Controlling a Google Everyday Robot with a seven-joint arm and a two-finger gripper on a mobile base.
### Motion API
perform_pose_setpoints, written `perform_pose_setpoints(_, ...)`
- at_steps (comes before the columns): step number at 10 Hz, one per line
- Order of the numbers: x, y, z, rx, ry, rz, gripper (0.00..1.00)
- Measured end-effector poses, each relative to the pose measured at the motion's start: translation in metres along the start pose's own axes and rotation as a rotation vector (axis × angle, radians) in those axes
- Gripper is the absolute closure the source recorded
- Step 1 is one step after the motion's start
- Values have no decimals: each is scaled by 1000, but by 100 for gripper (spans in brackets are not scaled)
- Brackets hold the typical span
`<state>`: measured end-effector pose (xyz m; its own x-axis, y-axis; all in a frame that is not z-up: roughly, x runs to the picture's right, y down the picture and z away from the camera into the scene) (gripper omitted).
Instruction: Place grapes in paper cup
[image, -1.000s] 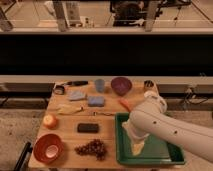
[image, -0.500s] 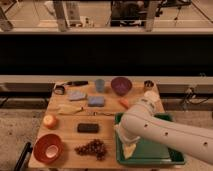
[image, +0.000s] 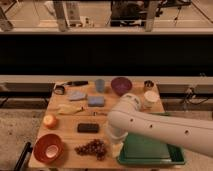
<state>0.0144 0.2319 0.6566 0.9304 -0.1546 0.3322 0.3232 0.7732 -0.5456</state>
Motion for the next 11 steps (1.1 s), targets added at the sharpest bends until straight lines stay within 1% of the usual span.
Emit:
perform_pose_setpoints(1, -8, -1, 2, 24, -5, -11, 20)
perform_pose_setpoints(2, -19, 0, 5, 60, -10, -34, 20)
perform_pose_setpoints(4, -34, 3, 13, 121, -5, -112, 20)
perform_pose_setpoints(5, -39, 4, 19, 139, -1, -151, 20)
perform_pose_setpoints(6, -47, 4, 28, 136, -9, -186, 20)
perform_pose_setpoints(9, -59, 0, 56, 115, -61, -248, 20)
perform_pose_setpoints(10, -58, -5, 65, 112, -84, -257, 20)
perform_pose_setpoints(11, -55, -6, 72, 105, -110, -250, 20)
